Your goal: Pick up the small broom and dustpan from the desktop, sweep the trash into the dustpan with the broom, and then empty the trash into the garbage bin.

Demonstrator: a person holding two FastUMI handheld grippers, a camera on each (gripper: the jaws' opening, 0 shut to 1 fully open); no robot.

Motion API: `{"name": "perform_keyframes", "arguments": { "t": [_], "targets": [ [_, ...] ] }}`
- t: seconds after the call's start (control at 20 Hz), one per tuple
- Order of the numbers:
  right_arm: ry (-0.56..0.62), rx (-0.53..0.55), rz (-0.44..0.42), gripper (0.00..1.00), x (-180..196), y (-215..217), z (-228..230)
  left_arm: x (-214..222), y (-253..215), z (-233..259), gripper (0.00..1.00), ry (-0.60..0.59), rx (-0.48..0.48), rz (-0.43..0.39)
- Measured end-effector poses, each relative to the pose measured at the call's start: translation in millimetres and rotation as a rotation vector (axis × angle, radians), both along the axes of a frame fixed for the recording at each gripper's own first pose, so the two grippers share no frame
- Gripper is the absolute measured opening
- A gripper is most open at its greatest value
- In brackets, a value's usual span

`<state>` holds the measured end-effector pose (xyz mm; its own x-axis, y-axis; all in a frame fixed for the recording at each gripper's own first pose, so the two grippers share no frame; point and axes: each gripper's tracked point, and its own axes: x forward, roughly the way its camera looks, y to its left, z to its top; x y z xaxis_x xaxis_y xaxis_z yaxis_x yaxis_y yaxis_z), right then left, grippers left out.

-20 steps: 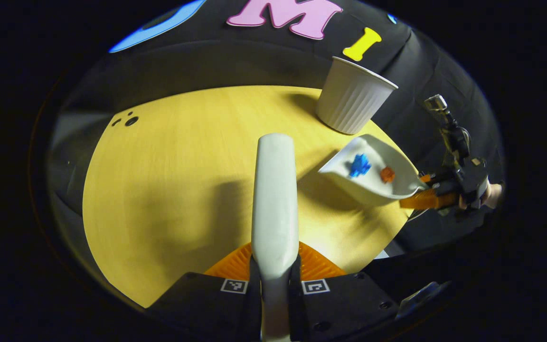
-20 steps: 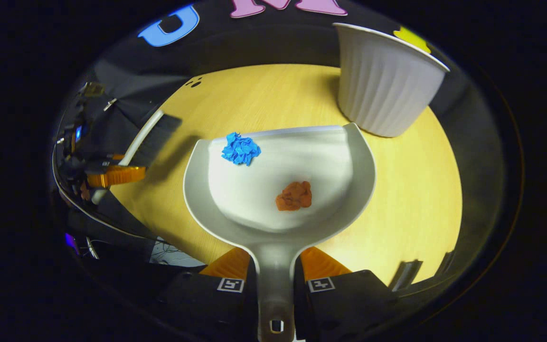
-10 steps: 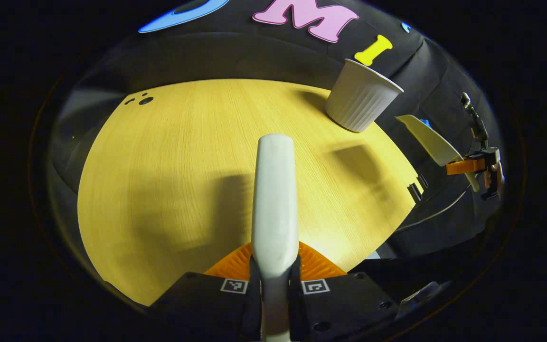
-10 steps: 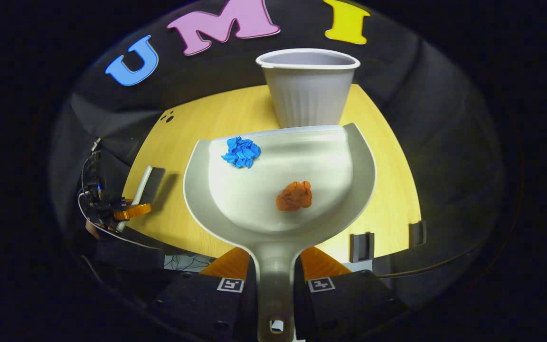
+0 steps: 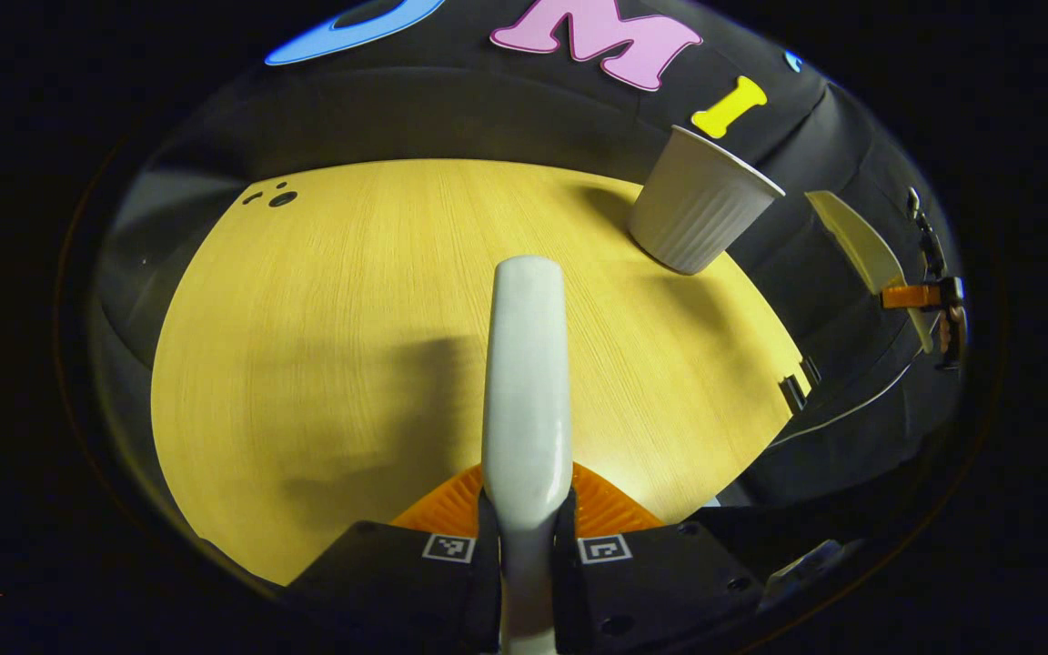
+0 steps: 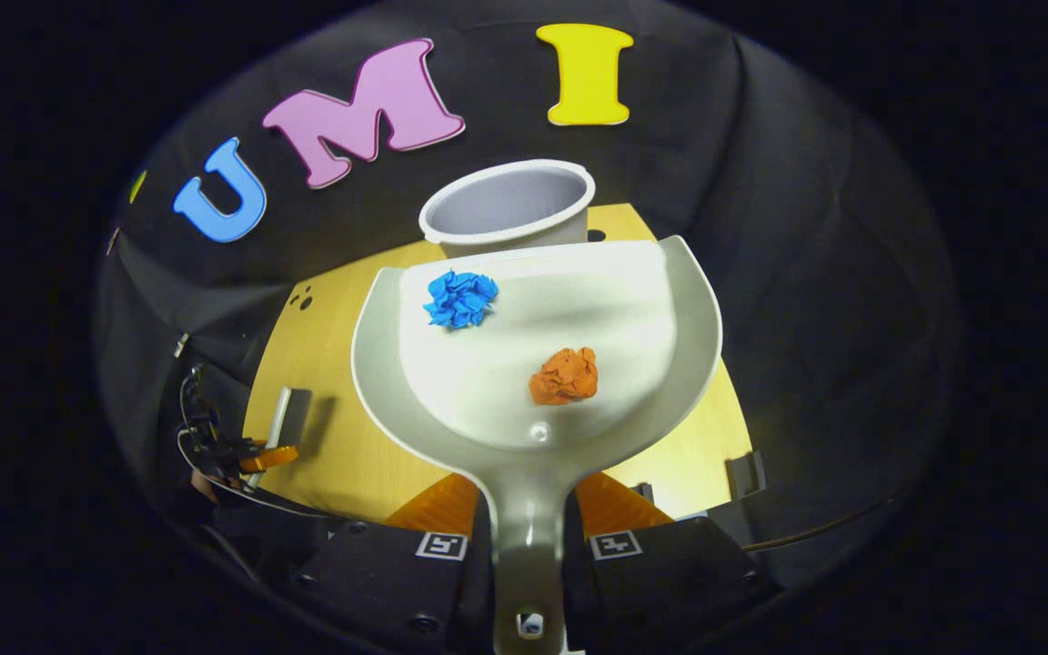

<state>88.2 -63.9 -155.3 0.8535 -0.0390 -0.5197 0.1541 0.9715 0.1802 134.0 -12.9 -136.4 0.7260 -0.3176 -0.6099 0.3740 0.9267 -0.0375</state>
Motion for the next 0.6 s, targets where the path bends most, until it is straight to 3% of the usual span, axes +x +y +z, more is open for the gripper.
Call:
{"name": "perform_keyframes", "arguments": {
  "t": [0.45, 0.5, 0.6],
  "targets": [
    [-0.041, -0.068, 0.000, 0.34, 3.3, -9.5, 10.1, -0.5, -18.1, 2.1, 0.27, -0.006, -0.034, 0.037],
    [-0.041, -0.081, -0.002, 0.29, 3.7, -12.2, 7.5, 0.0, -16.5, 2.3, 0.25, -0.006, -0.039, 0.047],
    [-0.037, -0.110, -0.005, 0.34, 3.3, -14.3, 5.5, 0.4, -15.2, 5.4, 0.25, -0.008, -0.060, 0.072]
  ]
}}
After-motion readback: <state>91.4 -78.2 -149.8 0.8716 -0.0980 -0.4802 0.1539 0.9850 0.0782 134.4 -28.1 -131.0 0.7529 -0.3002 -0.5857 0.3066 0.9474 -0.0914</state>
